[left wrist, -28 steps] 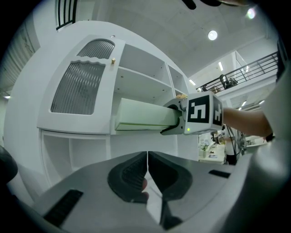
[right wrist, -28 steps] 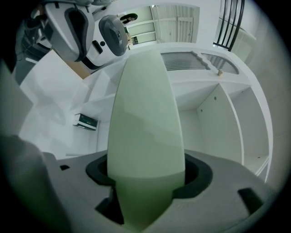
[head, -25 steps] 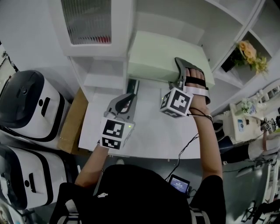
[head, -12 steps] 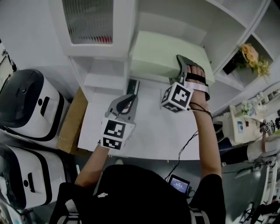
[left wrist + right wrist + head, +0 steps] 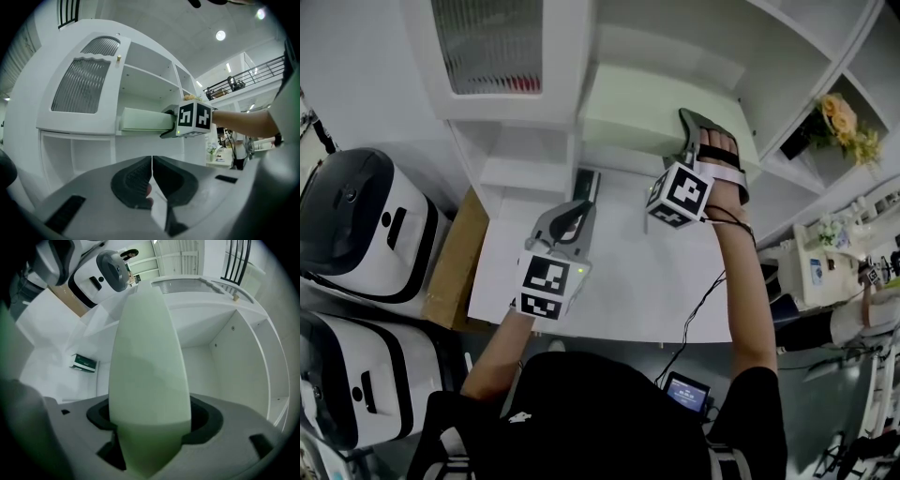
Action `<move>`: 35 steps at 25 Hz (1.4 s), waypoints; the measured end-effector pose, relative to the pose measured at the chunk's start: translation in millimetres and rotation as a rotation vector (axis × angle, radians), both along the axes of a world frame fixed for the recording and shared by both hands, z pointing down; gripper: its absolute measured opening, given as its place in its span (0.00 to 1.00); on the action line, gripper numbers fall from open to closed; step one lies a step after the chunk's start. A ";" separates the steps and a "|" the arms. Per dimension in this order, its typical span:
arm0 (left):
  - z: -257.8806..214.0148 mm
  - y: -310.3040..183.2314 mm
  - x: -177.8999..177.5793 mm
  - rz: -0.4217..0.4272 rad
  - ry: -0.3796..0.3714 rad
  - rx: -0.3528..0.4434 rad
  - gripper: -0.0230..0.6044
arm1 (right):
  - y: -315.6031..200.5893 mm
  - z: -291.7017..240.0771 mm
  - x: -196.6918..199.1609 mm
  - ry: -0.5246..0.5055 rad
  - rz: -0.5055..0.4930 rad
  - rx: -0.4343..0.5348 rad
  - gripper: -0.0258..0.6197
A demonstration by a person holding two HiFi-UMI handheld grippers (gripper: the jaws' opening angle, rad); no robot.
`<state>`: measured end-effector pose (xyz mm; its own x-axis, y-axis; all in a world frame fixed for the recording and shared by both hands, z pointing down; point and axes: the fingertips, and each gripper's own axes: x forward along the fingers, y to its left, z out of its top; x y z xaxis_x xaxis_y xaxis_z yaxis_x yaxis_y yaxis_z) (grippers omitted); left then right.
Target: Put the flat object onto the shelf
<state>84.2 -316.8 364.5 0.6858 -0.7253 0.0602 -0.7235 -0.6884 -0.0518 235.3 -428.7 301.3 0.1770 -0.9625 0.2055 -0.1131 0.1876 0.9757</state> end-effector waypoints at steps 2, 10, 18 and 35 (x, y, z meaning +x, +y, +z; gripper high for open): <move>-0.5 -2.1 -1.9 -0.006 -0.001 0.003 0.05 | -4.9 1.5 2.4 -0.002 0.001 -0.006 0.57; 2.0 -2.8 -3.5 0.000 0.003 -0.015 0.05 | -20.4 1.3 7.5 -0.001 0.020 -0.011 0.58; 3.7 -5.2 -3.3 -0.003 -0.014 -0.015 0.05 | -34.8 6.5 13.5 0.003 0.027 -0.044 0.61; 5.7 -12.1 -13.3 -0.023 -0.009 -0.018 0.05 | -57.6 9.5 24.5 0.058 0.048 -0.038 0.67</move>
